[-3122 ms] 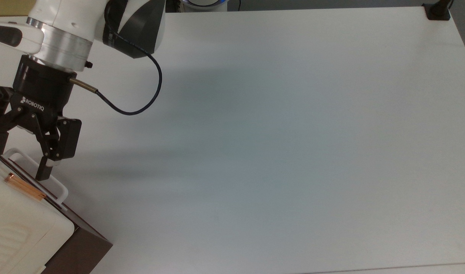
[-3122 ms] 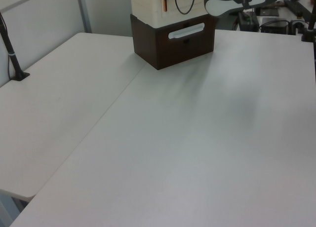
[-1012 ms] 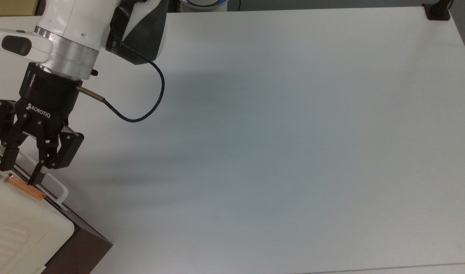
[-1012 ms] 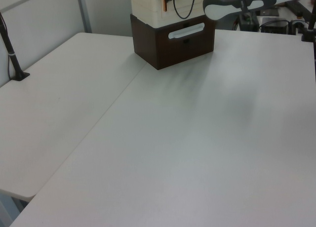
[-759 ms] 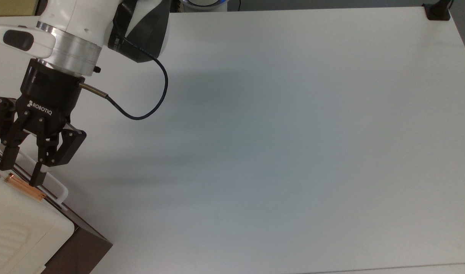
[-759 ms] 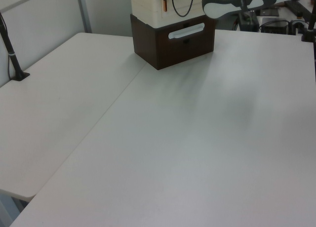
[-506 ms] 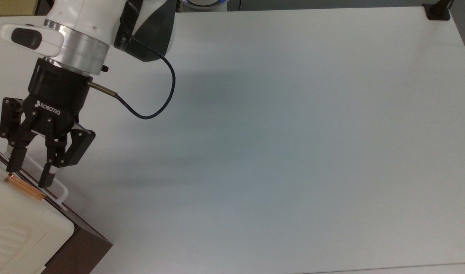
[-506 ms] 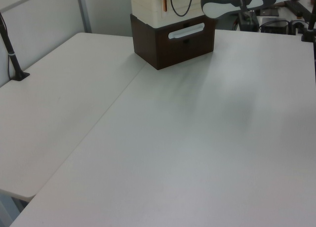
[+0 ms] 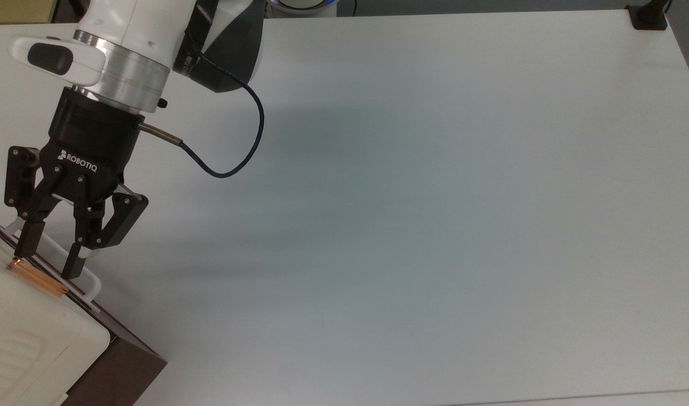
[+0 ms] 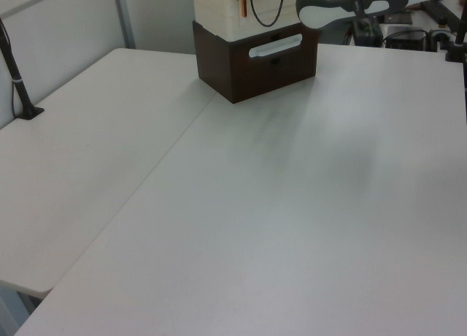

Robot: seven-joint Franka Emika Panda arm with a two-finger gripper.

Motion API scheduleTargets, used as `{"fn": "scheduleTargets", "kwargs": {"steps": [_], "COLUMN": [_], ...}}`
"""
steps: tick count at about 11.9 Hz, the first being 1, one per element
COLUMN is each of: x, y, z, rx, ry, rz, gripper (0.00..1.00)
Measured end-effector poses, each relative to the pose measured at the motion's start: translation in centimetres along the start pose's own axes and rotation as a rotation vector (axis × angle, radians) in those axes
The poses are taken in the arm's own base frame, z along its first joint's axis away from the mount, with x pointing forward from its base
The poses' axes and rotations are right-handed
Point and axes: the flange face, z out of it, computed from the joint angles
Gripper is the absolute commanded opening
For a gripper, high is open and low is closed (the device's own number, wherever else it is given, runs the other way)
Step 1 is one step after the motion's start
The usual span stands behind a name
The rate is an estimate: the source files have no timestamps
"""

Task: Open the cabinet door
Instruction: 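Close the gripper on the orange door tab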

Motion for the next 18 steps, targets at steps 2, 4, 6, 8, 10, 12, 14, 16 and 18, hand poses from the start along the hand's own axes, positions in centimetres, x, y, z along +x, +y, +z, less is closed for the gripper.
{"fn": "scheduleTargets", "kwargs": {"steps": [2,4,6,8,10,12,14,16,18], "x": [0.0,0.0,0.1,0.1,0.1,0.1,0.1,0.0,0.0], "y": [-0.1,0.1,0.6,1.2,2.0,1.8,1.0,0.9,0.7], "z": [0.0,0.0,0.1,0.2,0.4,0.4,0.2,0.3,0.2], "rx": [-0.008,-0.018,-0.026,-0.037,-0.047,-0.044,-0.034,-0.034,-0.031], "ry": [0.005,0.008,0.009,0.009,0.009,0.009,0.009,0.009,0.010], "rz": [-0.026,-0.041,-0.042,-0.042,-0.039,-0.039,-0.043,-0.045,-0.046], "gripper": [0.53,0.52,0.52,0.48,0.33,0.20,0.07,0.00,0.00]}}
